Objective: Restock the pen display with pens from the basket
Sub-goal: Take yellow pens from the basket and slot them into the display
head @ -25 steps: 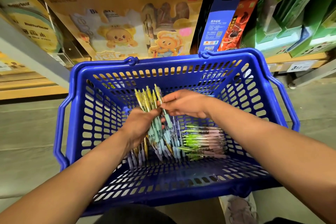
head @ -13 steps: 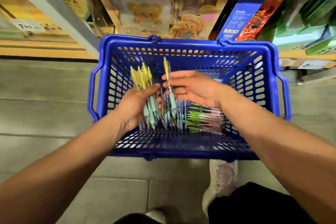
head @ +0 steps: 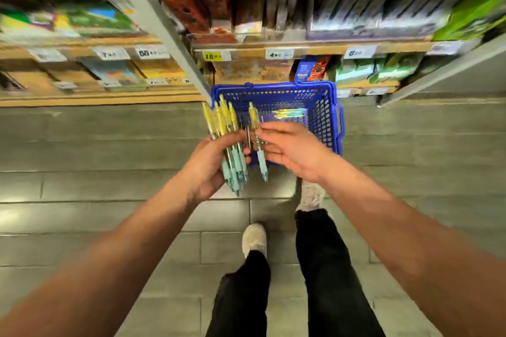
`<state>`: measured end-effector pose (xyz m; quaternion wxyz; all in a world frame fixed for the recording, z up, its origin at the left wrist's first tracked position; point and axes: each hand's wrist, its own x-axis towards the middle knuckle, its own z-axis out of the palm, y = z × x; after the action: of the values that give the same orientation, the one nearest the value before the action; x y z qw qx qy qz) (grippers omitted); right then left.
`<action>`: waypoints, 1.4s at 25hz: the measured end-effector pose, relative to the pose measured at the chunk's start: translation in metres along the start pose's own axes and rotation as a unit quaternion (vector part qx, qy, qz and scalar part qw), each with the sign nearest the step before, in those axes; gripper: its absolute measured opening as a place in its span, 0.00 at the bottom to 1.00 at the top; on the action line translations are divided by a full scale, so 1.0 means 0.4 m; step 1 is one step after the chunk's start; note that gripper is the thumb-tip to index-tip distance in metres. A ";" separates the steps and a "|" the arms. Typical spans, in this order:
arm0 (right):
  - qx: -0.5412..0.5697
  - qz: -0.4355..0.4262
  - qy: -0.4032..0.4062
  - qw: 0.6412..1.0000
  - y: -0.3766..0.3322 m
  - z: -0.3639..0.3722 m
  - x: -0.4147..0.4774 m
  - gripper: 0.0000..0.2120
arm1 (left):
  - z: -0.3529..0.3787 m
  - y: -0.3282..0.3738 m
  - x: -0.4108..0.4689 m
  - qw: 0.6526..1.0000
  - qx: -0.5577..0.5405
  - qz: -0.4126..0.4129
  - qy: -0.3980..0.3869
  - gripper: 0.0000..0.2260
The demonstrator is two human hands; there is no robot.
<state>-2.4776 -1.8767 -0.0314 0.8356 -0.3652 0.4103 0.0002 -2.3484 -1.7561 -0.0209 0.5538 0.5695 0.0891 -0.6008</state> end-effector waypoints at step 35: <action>0.003 -0.157 0.014 0.987 -0.763 -0.115 -0.835 0.16 | 0.796 0.365 -0.638 0.989 0.028 0.133 -0.053 0.14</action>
<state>-2.6393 -2.0288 0.3658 0.8205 -0.4223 0.3599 -0.1376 -2.4898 -1.9015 0.3622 0.6168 0.5587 -0.0342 -0.5534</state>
